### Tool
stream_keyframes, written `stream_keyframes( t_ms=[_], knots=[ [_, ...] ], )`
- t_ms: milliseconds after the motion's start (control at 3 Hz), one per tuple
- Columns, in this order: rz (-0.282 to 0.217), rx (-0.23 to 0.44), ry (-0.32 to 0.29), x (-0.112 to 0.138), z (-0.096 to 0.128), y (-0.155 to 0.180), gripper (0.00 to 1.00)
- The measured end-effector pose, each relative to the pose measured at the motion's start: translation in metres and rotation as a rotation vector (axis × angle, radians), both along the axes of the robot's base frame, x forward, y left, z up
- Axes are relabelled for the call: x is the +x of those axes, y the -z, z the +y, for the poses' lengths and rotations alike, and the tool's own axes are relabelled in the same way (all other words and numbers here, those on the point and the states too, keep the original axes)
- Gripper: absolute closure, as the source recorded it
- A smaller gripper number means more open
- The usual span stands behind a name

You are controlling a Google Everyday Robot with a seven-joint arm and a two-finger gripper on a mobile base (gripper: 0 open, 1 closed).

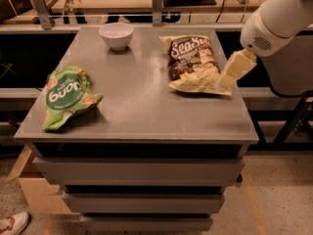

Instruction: Move brown chip bag near green rice chip bag

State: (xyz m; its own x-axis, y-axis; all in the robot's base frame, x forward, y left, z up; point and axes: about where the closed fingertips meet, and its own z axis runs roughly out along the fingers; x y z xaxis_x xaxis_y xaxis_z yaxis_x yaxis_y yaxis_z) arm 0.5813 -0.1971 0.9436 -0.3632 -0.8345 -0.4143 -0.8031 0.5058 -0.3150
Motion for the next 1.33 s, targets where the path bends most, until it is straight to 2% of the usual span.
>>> stream_keyframes(
  t_ms=[333,667,1000,1333],
  knots=[
    [0.034,0.021,0.124,0.037,0.007,0.028,0.0],
    [0.074,0.009,0.212,0.065,0.008,0.054,0.0],
    [0.099,-0.004,0.272,0.078,0.003,0.071,0.19],
    [0.097,-0.009,0.283,0.081,0.008,0.073,0.42]
  ],
)
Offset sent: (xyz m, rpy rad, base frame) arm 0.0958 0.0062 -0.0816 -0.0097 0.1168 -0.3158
